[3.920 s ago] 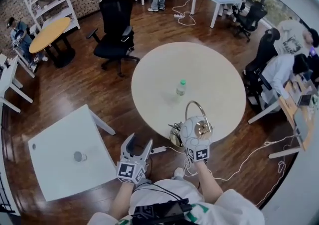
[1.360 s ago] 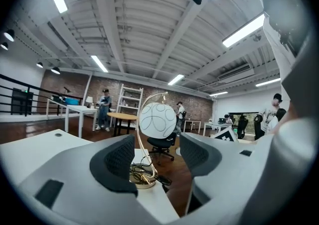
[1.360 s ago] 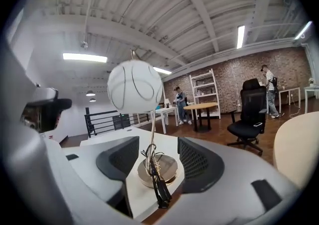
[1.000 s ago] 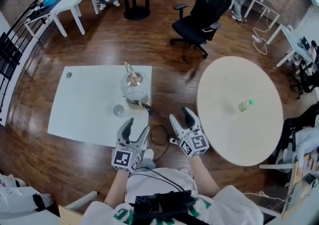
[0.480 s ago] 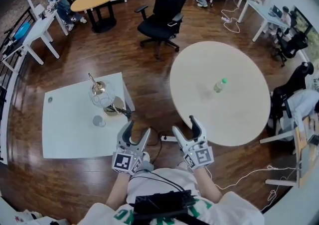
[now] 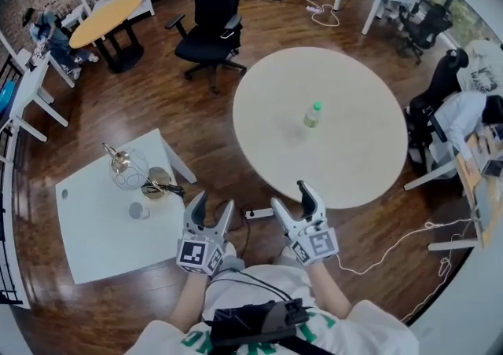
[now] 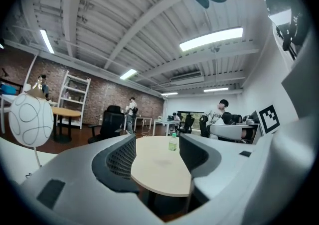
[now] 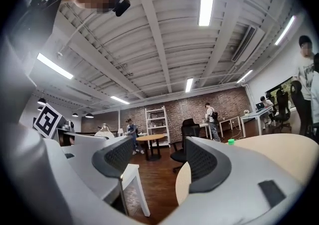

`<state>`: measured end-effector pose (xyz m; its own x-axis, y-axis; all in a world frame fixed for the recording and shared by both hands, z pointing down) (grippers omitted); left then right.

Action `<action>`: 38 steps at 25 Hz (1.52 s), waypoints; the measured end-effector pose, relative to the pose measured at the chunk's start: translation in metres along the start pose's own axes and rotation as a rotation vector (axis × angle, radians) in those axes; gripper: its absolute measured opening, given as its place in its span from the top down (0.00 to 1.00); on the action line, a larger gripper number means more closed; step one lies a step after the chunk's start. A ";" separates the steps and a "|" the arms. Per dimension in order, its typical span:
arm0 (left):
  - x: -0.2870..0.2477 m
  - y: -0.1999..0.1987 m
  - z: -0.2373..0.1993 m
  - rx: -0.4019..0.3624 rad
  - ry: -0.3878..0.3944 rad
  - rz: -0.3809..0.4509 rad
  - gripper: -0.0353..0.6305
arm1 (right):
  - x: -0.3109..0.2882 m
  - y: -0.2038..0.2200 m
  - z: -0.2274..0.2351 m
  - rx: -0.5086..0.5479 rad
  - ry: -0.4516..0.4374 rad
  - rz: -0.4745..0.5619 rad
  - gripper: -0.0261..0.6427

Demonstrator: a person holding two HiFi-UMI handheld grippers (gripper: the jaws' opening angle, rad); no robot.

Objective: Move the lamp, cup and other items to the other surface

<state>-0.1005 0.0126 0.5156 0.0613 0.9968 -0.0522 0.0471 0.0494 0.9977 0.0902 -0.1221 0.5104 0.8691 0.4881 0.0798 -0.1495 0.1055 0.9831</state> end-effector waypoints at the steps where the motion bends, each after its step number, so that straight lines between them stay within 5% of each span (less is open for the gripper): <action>1: -0.005 0.001 0.004 0.002 0.017 -0.002 0.55 | 0.005 0.001 0.006 -0.002 0.019 -0.004 0.42; 15: -0.100 0.006 0.085 -0.005 0.297 -0.006 0.56 | 0.069 0.057 0.128 -0.168 0.335 -0.155 0.43; 21: -0.123 0.005 0.104 -0.049 0.359 -0.030 0.55 | 0.047 0.084 0.199 -0.169 0.367 -0.214 0.47; 29: -0.139 0.011 0.096 -0.035 0.322 -0.085 0.55 | -0.046 0.092 0.265 -0.065 0.284 -0.271 0.47; 38: -0.118 0.009 0.048 -0.030 0.141 -0.105 0.56 | -0.160 0.080 0.318 -0.028 0.243 -0.277 0.50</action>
<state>-0.0591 -0.1081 0.5288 -0.0833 0.9850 -0.1513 0.0162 0.1531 0.9881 0.0887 -0.4672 0.6284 0.7418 0.6289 -0.2331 0.0593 0.2846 0.9568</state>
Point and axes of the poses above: the fingertips, and each gripper's own axes: x backward along the fingers, z to its right, y out of its underside, the point moved 5 cm from there along x, backward along the fingers, and after that the axes turned 2 degrees about -x, right-handed, at the moved point
